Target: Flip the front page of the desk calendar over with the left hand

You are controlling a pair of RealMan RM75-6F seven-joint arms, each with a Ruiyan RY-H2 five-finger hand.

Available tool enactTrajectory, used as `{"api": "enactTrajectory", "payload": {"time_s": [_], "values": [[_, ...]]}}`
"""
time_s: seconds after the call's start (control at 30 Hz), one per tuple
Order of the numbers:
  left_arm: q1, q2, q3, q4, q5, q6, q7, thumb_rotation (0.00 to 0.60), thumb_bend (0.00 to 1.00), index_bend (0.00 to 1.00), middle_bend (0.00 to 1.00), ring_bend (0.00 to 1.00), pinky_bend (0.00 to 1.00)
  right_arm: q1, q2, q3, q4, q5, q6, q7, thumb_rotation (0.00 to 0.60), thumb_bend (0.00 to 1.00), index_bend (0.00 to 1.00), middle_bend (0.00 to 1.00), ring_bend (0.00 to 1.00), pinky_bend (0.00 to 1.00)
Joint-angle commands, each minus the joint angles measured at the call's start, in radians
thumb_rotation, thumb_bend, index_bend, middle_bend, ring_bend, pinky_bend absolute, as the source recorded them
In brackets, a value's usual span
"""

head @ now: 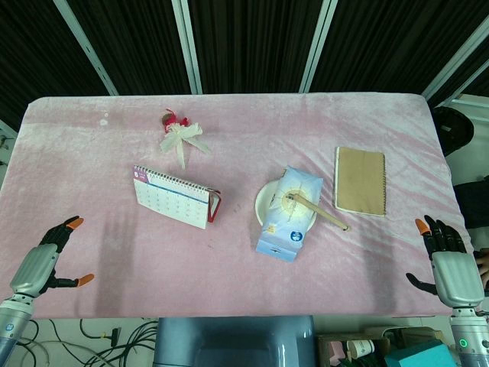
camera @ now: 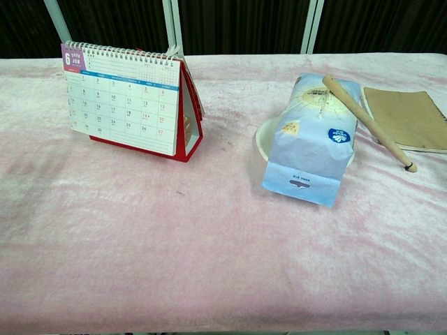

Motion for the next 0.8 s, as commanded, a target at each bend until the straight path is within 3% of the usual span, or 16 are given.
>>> {"api": "enactTrajectory", "payload": {"time_s": [0.03,0.8], "values": [[0.0,0.001,0.0,-0.001,-0.002,0.0,0.0,0.6,0.0,0.0,0.0,0.0,0.0,0.001,0.0,0.0,0.0,0.001,-0.002,-0.001,0.6,0.07,0.0,0.0,0.0,0.07],[-0.007,-0.004,-0.005,-0.007,-0.032,-0.01,0.01,0.6,0.0,0.0,0.0,0.0,0.0,0.001,0.003,-0.001,-0.003,0.004,-0.003,0.005,0.6,0.07,0.0,0.0,0.0,0.07]]}}
